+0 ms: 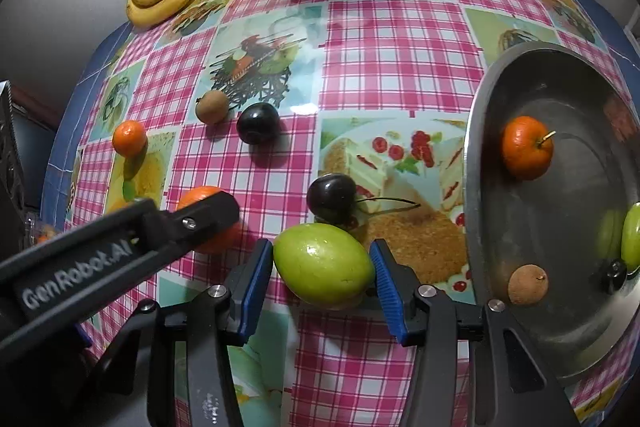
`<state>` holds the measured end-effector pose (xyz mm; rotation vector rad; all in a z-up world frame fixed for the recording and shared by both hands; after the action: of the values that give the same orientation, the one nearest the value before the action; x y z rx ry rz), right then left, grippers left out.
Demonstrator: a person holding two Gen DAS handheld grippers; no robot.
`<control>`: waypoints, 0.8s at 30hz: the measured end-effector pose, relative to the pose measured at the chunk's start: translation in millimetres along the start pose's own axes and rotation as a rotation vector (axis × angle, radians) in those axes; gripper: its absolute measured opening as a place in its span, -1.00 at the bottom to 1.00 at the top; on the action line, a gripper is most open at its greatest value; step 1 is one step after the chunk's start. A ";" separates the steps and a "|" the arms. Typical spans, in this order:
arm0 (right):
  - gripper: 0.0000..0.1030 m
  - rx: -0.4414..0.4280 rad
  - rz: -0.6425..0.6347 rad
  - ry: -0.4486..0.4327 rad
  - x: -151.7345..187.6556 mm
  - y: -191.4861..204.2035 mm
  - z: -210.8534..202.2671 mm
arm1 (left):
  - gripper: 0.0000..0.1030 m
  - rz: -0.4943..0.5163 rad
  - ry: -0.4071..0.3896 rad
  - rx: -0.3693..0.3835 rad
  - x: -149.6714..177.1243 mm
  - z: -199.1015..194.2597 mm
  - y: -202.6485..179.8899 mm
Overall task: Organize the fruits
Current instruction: 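Grasp the green pear with the right tool while the left tool grasps the tangerine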
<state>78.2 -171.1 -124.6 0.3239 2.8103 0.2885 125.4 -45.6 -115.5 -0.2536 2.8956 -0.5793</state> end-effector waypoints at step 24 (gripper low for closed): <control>0.00 0.005 0.080 -0.150 -4.1 -27.6 -68.5 | -0.18 -0.003 -0.191 -0.042 -11.6 -53.0 0.6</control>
<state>55.3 -209.6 -65.8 0.4403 2.6557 0.2633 125.7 -23.5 -66.0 -0.3012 2.7247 -0.4680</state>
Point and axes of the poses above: each gripper's, at about its wrist camera, not at the fingertips, and z roughly the way its jaws point, y to its left, x to its underside, the point moved 4 cm from there along z, roughly the way its jaws point, and after that the axes turned 4 degrees about -z, right-handed, at the moved point
